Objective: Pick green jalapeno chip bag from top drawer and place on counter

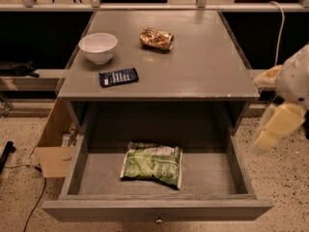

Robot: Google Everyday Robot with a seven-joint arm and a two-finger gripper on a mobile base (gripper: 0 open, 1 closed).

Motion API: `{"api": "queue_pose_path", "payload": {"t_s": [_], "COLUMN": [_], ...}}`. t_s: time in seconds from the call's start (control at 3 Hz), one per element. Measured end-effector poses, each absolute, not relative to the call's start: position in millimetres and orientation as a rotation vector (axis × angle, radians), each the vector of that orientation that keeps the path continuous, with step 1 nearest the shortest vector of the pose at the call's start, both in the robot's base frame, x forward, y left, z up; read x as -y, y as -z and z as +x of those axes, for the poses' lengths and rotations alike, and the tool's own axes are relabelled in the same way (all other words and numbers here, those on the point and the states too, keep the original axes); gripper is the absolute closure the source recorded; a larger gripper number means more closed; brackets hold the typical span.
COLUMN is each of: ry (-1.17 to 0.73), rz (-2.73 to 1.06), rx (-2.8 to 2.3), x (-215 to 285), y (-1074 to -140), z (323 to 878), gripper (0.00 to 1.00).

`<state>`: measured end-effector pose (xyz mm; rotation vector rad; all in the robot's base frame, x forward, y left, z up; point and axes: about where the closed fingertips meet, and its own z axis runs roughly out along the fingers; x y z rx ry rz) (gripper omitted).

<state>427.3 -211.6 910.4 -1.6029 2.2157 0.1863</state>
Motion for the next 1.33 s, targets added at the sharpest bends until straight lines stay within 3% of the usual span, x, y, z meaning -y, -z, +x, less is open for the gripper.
{"api": "queue_pose_path", "payload": {"t_s": [0.67, 1.33], "ry": [-0.434, -0.459], "rz": [-1.566, -1.560], "rx": [-2.164, -2.182], "x": [168, 157], "y": [-835, -814], "z": [414, 415], "gripper": [0.00, 0.00]}}
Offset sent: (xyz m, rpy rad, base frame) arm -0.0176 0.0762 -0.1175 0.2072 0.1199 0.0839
